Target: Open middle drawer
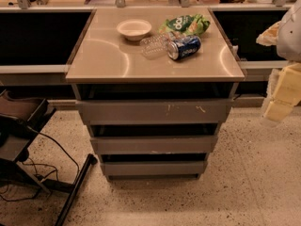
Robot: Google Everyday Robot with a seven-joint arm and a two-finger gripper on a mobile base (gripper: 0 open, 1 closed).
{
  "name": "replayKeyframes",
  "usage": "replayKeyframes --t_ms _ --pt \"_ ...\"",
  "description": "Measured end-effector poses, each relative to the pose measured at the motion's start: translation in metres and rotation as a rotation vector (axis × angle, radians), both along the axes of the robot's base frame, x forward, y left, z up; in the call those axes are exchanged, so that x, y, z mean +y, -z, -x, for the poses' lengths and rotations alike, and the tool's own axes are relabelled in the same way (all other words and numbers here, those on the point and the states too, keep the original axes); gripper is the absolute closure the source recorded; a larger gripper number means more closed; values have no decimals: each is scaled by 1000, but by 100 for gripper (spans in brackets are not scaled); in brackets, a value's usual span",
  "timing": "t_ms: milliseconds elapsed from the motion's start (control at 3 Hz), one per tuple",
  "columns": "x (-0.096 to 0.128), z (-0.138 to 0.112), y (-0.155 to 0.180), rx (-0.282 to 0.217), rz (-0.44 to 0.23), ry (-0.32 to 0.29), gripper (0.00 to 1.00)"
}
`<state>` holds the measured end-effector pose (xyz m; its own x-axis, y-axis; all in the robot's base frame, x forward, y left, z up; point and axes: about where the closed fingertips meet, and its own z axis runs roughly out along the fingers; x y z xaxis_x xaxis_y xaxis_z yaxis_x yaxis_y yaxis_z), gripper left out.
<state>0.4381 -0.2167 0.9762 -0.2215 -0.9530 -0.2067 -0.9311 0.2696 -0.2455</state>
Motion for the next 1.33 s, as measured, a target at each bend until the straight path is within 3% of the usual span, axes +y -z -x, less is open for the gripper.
replayKeyframes --t_ms 333,1000,1333 --pt "0 0 0 0 0 0 0" --pt "-2 -8 41 37 -57 63 0" --pt "26 -1 103 52 -118 97 0"
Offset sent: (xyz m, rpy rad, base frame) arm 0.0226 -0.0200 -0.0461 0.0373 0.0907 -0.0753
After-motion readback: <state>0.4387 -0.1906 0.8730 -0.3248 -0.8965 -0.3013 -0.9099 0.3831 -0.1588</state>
